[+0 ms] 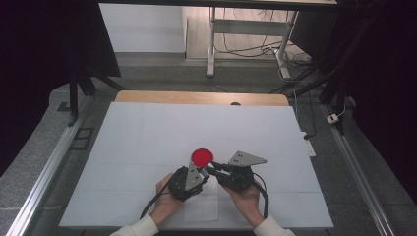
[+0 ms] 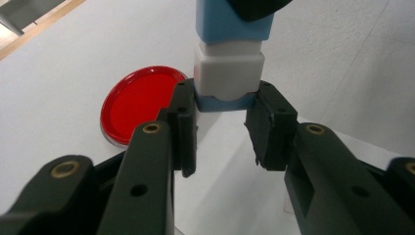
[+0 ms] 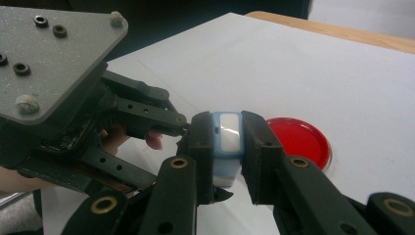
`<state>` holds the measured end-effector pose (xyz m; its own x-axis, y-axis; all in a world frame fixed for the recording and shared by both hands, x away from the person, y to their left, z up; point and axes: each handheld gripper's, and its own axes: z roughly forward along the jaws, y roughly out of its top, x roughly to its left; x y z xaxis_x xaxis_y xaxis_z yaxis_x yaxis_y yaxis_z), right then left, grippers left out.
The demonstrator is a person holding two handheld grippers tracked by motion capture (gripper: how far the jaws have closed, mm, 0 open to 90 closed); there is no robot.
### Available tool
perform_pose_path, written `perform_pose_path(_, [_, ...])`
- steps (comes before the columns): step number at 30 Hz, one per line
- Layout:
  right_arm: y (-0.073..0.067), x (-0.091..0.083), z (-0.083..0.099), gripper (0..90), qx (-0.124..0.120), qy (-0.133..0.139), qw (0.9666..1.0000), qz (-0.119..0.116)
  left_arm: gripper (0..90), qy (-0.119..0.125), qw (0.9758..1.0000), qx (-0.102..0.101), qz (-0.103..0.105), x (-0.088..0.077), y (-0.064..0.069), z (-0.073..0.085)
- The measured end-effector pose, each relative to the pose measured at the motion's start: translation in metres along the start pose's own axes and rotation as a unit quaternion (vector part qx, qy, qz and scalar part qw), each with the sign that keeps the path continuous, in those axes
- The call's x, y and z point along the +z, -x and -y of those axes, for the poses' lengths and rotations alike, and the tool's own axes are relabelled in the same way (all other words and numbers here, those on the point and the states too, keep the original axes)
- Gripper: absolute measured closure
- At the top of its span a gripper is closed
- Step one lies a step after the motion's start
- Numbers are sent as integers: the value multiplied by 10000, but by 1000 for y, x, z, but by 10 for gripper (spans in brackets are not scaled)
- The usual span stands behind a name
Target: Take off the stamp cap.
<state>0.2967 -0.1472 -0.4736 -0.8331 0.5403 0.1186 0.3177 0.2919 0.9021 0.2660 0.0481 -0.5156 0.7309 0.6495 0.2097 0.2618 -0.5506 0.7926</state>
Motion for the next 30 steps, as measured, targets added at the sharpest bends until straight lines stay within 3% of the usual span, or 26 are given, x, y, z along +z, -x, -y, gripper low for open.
perform_pose_path(10, [-1,0,0,749,4,23,10000,12,654,41,10000,-17,13,0,0,0])
perform_pose_path(17, [0,0,-1,749,-25,-28,10000,-3,655,-5,9999,156,-70,0,1,0])
perform_pose_path(24, [0,-1,0,749,-11,29,10000,4,655,-63,10000,-8,2,1,-2,1])
perform_pose_path(26, [-1,-3,-2,750,-89,86,9998,126,656,-85,9999,-121,28,2,-4,4])
perform_pose_path(30, [5,-9,-4,750,32,186,9997,159,656,-47,9998,-169,4,2,-6,5])
